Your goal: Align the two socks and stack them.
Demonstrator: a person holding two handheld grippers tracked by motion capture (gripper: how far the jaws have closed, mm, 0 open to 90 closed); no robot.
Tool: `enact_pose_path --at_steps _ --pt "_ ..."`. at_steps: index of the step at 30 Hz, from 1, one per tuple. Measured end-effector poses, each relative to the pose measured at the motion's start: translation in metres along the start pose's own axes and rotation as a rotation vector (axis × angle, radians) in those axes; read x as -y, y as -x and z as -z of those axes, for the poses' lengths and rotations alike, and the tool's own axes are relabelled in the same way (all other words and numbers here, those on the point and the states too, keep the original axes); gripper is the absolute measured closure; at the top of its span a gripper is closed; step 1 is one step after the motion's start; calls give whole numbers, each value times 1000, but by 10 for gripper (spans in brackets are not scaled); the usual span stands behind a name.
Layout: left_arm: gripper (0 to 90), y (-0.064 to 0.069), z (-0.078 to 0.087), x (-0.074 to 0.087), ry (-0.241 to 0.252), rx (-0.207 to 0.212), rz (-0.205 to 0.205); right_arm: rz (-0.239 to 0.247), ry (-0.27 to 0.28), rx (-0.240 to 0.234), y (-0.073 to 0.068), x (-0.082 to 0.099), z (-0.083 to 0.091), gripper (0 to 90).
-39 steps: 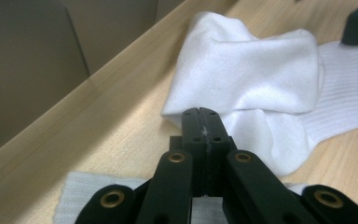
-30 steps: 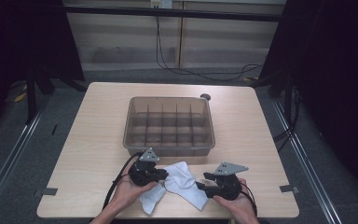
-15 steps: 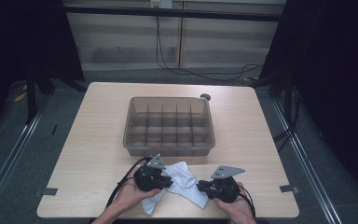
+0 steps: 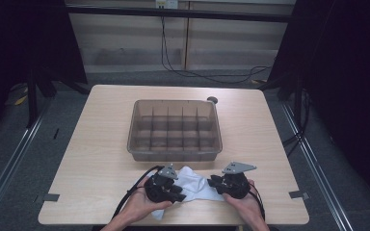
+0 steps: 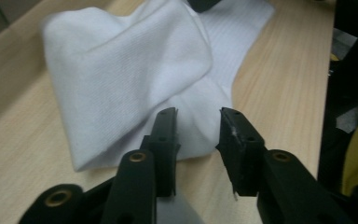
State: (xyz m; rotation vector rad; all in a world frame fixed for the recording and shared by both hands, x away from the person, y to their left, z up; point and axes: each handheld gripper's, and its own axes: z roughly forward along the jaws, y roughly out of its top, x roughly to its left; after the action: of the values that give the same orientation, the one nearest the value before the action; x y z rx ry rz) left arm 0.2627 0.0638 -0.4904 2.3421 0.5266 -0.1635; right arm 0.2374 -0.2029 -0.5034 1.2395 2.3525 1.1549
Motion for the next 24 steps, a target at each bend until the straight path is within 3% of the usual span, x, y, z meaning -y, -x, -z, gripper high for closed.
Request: enact_pose_path --at_steps 3,9,11,13,17,21,24 --pt "662 -2 5 0 16 -13 3 10 8 8 -5 0 8 735" --pt "725 -12 22 0 125 -39 26 14 3 -14 -16 8 20 765" --pt "686 -20 22 2 131 -87 61 18 -10 -23 -18 11 19 766" --pt "675 -24 19 2 144 -101 90 17 -18 -23 -17 12 17 766" --pt "664 -23 6 3 83 -131 52 17 -28 -19 -15 13 15 771" --pt "653 -17 4 1 56 -73 44 6 -31 19 -6 13 17 759" --pt "636 -12 1 -1 47 -53 35 -12 -27 35 4 14 20 746"
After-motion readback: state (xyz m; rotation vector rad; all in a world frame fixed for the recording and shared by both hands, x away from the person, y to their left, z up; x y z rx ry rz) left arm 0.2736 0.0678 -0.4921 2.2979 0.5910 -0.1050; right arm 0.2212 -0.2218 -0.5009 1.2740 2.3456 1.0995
